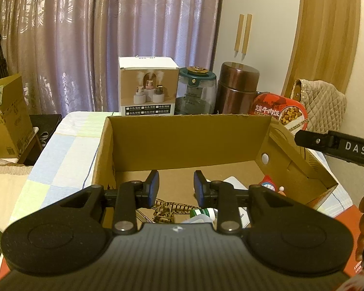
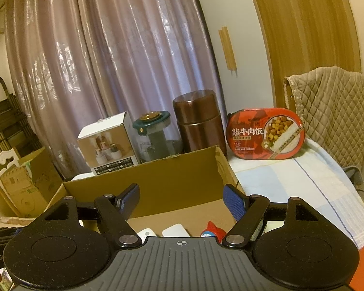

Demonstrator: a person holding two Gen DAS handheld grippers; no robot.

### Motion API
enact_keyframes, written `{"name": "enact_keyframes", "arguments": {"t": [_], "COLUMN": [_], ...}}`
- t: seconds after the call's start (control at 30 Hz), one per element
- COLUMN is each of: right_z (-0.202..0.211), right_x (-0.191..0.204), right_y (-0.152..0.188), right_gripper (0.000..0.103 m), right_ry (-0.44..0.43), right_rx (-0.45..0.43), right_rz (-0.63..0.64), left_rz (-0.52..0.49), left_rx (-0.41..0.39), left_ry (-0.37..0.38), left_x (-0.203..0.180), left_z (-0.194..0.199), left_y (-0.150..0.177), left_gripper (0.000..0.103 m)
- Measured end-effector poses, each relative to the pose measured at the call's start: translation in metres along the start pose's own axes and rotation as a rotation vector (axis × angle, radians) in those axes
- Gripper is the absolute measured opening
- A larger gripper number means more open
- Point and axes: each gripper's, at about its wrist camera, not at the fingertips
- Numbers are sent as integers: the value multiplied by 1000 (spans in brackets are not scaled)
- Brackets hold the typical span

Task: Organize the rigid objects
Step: 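Withdraw both tools from the box back over the mat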

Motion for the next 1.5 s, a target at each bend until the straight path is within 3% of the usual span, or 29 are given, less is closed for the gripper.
{"name": "enact_keyframes", "arguments": {"t": [0.33,0.63,0.7,1.07,1.3,1.5], "right_z": [35,83,92,130,150,163], "right_x": [-9,-32,-34,-41,-41,-44], "right_y": [-3,26,31,55,75,94], "right_gripper": [73,73,73,73,73,73], "right_ry": [-11,-4,-2,7,3,17], "right_rx": [-55,-6,0,35,93,131], "right_rz": [3,21,28,79,88,110], "left_rz": [-17,-51,-54,10,-37,-43], "left_rx": [-26,-74,-79,4,37,60], "left_ry": [-10,-9,-13,-10,-8,-11], "left_x": [-6,-22,-25,-32,-45,-43], "left_z": [20,55,66,115,136,144], "left_y": [2,12,20,73,104,126], "left_gripper": [26,34,40,56,67,70]}}
Point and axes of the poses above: each gripper's, at about its wrist camera, not at the fingertips, and z roughly against the way its jaws point, x to its left, y to its underside, and after that the axes turned 5 degrees about -z, right-handed
